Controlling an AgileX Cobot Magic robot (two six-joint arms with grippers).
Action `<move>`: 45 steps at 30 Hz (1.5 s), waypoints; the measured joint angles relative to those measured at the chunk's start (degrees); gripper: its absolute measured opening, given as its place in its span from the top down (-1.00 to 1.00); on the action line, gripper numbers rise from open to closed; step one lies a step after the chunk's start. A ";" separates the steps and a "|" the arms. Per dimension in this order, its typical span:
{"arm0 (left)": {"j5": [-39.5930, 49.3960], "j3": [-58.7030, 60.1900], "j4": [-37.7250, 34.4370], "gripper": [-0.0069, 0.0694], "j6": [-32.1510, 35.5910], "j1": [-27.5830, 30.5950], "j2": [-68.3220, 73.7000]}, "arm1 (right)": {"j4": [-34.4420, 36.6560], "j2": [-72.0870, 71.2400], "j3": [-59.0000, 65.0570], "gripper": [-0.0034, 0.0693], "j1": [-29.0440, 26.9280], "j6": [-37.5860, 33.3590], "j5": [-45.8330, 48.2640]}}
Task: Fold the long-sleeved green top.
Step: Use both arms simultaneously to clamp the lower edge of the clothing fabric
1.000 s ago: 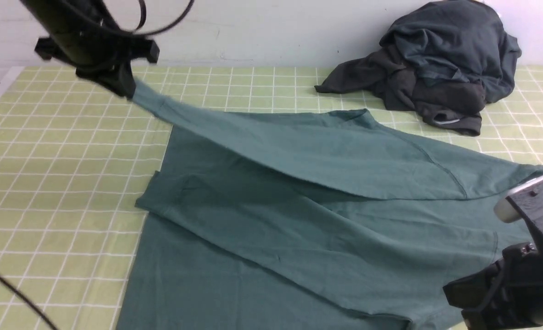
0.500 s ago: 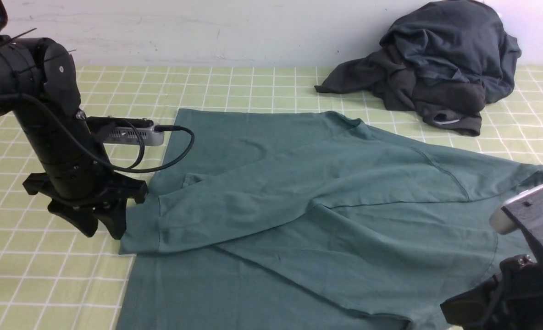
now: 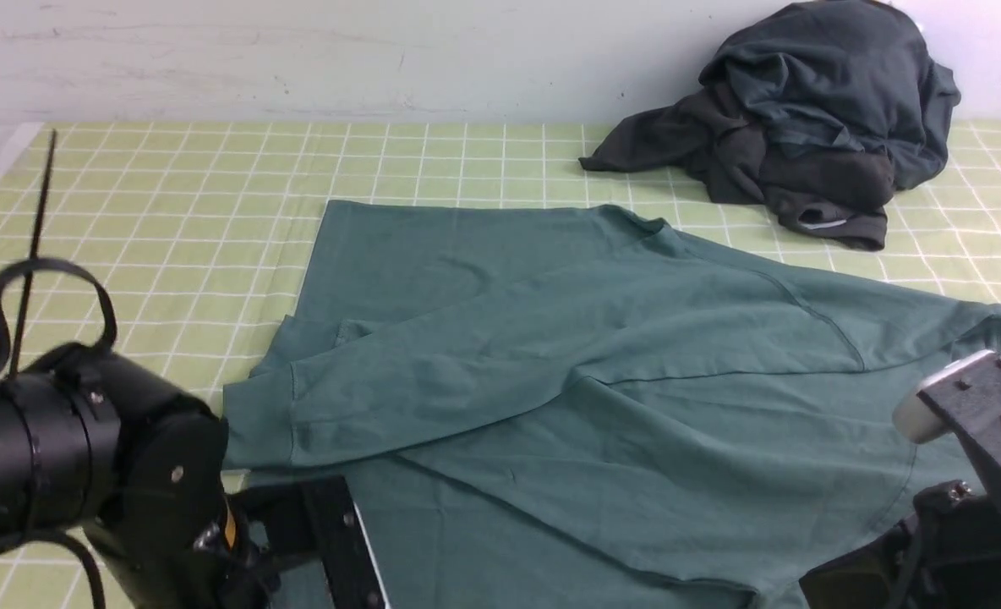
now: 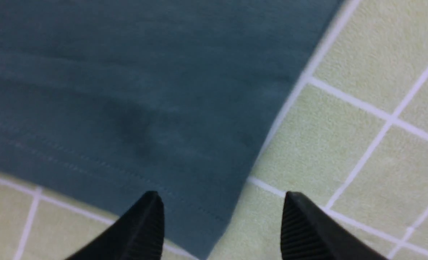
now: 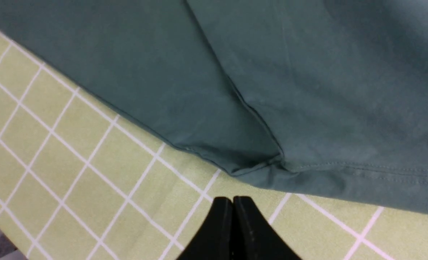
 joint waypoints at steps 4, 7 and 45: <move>-3.70 1.63 0.55 -0.23 1.82 -0.21 1.87 | 3.11 0.00 0.00 0.92 0.00 -3.73 1.25; -6.19 1.68 1.61 -0.08 0.47 -0.21 3.21 | 4.65 0.00 0.00 0.92 0.00 -5.78 2.32; -1.57 1.58 4.22 0.80 -26.13 -0.22 -13.15 | -58.45 15.17 0.00 0.05 0.02 -30.07 -13.86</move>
